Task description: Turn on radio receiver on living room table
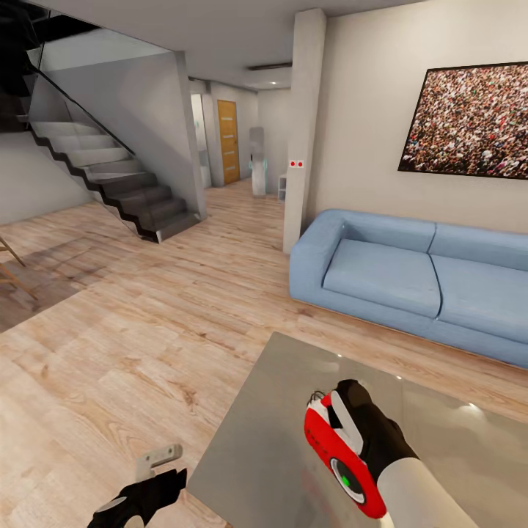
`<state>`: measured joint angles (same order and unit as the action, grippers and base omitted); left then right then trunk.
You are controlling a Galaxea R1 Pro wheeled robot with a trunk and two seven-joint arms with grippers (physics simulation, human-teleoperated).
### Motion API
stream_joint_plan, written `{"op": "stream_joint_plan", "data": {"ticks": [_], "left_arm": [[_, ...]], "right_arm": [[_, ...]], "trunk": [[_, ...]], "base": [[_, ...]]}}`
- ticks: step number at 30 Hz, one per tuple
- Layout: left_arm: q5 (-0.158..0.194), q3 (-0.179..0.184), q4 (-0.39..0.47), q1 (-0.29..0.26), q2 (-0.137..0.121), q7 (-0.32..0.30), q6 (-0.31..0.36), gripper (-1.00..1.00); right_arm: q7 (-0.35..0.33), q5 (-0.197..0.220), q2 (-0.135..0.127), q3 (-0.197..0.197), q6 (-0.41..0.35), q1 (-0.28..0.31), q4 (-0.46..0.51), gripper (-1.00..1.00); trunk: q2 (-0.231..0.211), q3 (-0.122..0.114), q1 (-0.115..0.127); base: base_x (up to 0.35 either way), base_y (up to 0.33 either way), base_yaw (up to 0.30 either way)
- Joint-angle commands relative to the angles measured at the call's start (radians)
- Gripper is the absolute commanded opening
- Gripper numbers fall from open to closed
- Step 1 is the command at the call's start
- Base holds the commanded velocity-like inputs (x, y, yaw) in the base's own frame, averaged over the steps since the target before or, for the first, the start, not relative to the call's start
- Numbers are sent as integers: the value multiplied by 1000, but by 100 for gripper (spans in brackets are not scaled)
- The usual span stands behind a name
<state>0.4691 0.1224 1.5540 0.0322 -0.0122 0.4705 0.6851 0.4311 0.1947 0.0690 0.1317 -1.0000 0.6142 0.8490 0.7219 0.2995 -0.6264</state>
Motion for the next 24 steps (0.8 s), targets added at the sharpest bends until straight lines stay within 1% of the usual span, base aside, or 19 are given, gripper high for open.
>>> {"op": "stream_joint_plan", "data": {"ticks": [1, 5, 11, 13, 14, 15, 16, 17, 21, 24], "left_arm": [[0, 0, 0, 0, 0, 0, 0, 100], [0, 2, 0, 0, 1, -1, 1, 100], [0, 2, 0, 0, 1, -1, 1, 100], [0, 2, 0, 0, 1, -1, 1, 100], [0, 2, 0, 0, 1, -1, 1, 100], [0, 2, 0, 0, 1, -1, 1, 100], [0, 2, 0, 0, 1, -1, 1, 100], [0, 2, 0, 0, 1, -1, 1, 100], [0, 2, 0, 0, 1, -2, 3, 100], [0, 1, 0, 0, 1, -4, 3, 100]], "right_arm": [[-5, -7, 0, 0, -1, 0, -7, -100], [-14, -9, 0, -1, 2, 2, -48, -100], [-18, -11, 0, -3, 15, 15, -54, -100], [-18, 6, 0, -3, 28, 17, -54, -100], [-18, 26, 0, -3, 37, 17, -54, -100], [-17, 63, 0, -3, 52, 17, -54, -100], [-17, 73, 0, -3, 55, 18, -54, -100], [-17, 94, 0, -3, 62, 18, -54, -100], [-17, 111, 0, -3, 71, 18, -54, -100], [-17, 117, 0, -3, 115, 18, -55, -100]], "trunk": [[0, 0, 0], [0, 0, 0], [0, 0, 0], [0, 0, 0], [0, 0, 0], [0, 0, 0], [0, 0, 0], [0, 0, 0], [0, 0, 0], [0, 0, 0]], "base": [[0, 0, 0], [0, 0, 0], [0, 0, 0], [0, 0, 0], [0, 0, 0], [0, 0, 0], [0, 0, 0], [0, 0, 0], [0, 0, 0], [0, 0, 0]]}}
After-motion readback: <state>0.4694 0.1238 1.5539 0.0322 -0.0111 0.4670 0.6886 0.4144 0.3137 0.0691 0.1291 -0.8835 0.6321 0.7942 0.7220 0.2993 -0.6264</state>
